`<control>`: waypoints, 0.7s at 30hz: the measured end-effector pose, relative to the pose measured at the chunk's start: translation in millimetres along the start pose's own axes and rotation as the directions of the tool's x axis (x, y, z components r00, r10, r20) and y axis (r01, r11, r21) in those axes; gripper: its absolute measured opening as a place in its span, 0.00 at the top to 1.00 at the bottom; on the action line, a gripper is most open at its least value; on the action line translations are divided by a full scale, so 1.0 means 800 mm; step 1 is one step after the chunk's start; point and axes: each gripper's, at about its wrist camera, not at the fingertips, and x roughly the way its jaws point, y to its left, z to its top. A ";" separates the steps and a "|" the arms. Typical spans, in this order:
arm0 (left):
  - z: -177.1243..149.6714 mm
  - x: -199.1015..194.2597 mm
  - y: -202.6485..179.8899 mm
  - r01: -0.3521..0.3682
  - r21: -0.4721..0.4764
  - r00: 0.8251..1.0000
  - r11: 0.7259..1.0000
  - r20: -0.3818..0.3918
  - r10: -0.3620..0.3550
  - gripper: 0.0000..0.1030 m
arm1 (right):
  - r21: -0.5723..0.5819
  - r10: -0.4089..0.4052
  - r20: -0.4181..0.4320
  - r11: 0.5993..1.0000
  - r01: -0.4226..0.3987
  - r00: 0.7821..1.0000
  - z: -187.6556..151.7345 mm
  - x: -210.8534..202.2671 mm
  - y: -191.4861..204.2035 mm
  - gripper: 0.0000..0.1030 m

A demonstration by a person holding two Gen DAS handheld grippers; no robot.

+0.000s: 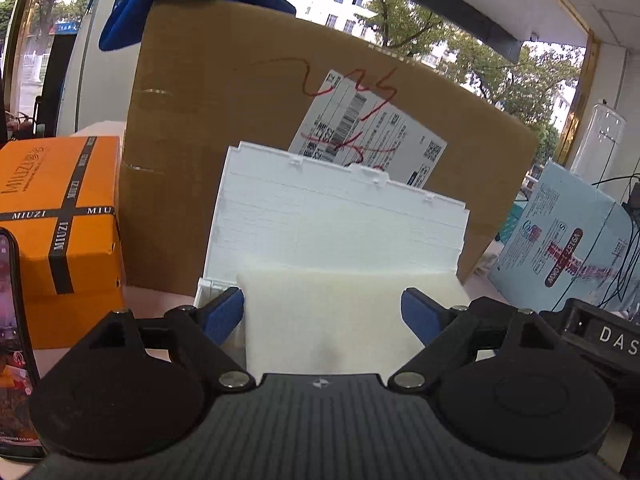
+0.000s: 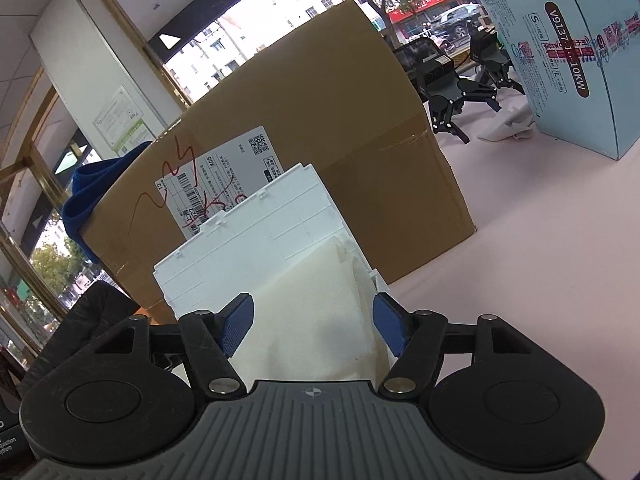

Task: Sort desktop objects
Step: 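Lower the cream cloth into the white box and open both grippers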

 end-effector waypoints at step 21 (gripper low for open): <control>-0.024 0.053 -0.011 0.070 0.081 0.991 0.994 -0.123 -0.060 0.78 | -0.302 -0.032 -0.225 0.953 -0.038 0.974 -0.013 0.074 0.010 0.92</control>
